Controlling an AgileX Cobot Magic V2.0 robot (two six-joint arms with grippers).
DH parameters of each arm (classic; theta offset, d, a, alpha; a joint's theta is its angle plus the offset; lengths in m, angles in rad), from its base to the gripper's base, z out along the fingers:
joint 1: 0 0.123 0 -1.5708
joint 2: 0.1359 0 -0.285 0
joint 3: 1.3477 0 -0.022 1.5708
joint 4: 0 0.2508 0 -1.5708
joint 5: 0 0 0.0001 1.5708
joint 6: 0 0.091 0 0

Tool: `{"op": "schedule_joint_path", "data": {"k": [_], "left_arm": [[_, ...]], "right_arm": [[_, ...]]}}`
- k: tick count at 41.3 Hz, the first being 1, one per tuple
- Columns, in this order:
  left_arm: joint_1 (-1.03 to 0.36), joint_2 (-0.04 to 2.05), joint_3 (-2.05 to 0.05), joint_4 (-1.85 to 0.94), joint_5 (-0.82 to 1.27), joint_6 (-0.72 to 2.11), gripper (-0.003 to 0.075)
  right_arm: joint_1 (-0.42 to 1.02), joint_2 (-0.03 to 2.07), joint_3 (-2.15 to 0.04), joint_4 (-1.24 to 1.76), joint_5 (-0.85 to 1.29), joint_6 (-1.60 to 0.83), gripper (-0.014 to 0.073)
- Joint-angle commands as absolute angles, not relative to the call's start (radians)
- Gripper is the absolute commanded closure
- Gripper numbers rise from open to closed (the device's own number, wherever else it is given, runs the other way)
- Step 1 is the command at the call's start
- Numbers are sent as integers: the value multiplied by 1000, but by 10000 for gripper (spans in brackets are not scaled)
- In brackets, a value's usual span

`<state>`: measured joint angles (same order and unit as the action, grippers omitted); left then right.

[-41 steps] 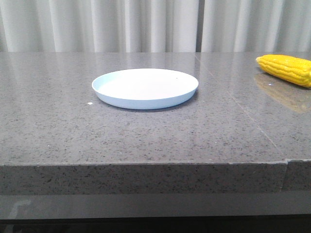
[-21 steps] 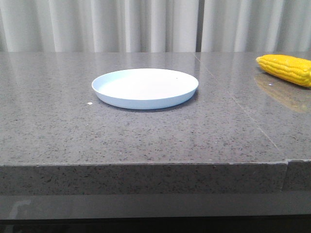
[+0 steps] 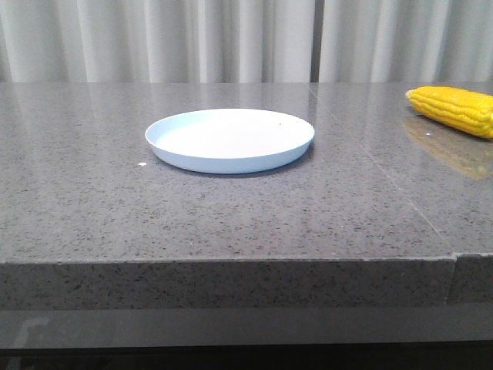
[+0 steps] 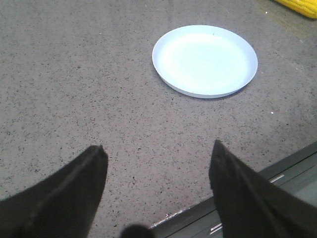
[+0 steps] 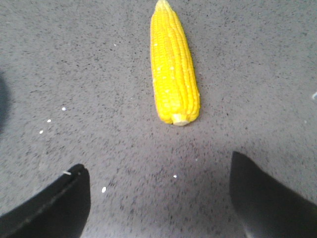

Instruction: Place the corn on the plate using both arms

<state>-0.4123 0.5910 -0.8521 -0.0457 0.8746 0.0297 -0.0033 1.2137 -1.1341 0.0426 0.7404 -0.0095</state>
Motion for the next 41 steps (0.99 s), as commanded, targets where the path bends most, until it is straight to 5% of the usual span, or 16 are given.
{"op": "schedule_joint_path", "data": {"k": [1,24,41], "left_arm": [[-415,596,-878,-57,802,20,280],[-415,596,-878,-57,800,20,280],[-415,596,-878,-57,800,20,280]], "right_arm": [[-9,1287,-1222,12,698,-21,-8],[-9,1700,-1507,0,688,-87,-8],[-9,1812,-1530,-7,635,-99,23]]}}
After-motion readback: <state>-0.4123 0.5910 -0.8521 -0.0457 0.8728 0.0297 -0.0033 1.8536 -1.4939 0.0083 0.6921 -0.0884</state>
